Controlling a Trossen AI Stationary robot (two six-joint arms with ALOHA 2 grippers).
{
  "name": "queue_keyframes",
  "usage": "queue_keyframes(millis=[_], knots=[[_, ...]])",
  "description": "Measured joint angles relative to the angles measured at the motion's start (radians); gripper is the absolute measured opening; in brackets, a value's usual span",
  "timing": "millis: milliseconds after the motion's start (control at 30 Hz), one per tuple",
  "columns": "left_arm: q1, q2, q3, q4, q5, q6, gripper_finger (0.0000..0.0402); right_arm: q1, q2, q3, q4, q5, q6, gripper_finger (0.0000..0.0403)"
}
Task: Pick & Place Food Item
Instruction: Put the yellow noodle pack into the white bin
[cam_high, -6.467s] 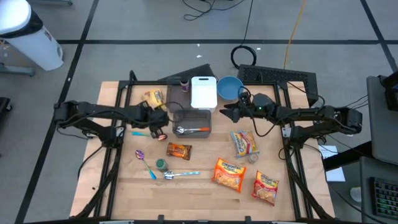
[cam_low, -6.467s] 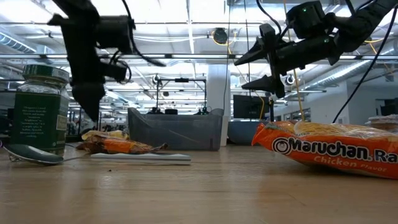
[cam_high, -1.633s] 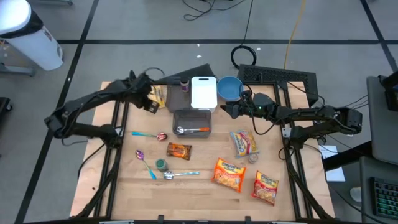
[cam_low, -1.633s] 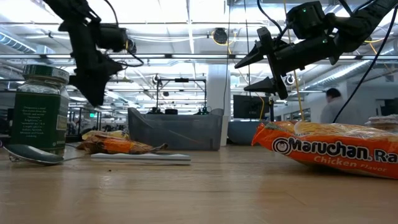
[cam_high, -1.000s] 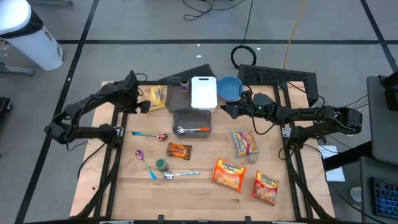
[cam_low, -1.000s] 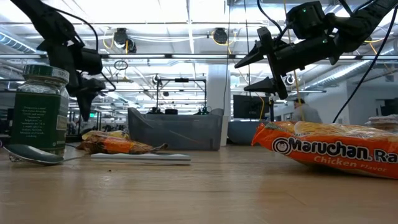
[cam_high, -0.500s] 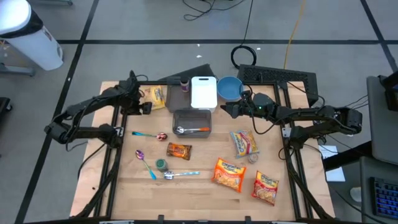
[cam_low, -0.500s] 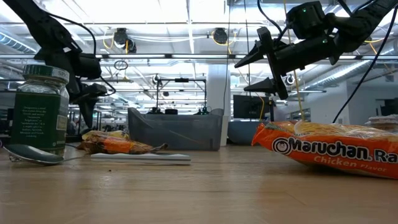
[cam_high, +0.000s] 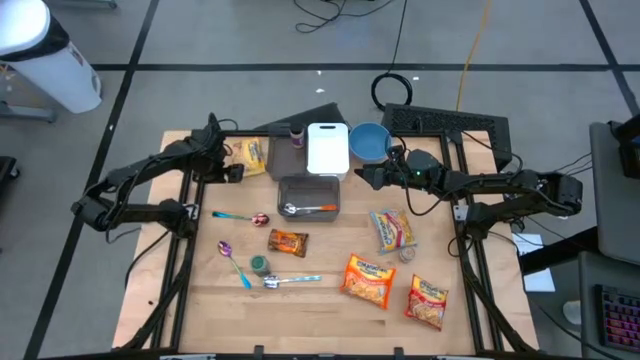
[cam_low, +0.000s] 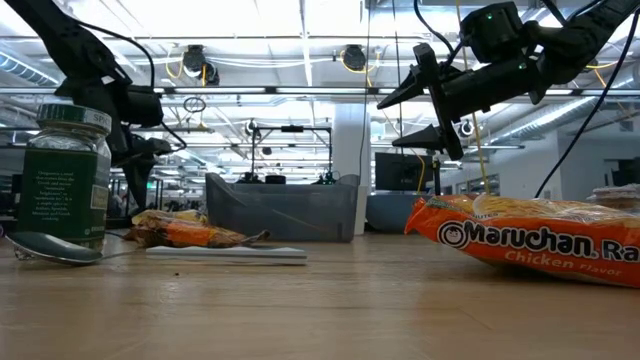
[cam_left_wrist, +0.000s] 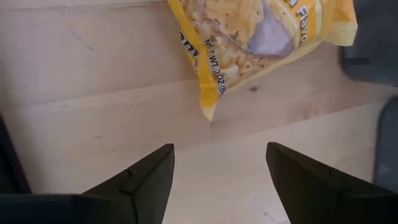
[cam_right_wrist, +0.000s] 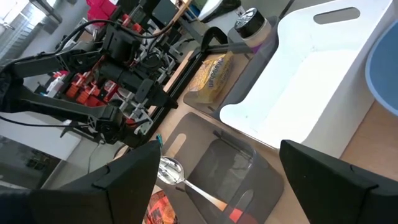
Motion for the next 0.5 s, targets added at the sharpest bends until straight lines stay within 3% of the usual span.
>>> queue_keyframes(millis=[500], knots=[[0.0,0.0,0.0,0.092,-0.061,-0.018,0.0244,0.0,0.0,0.0,0.0,0.004,-0.026,0.0322]])
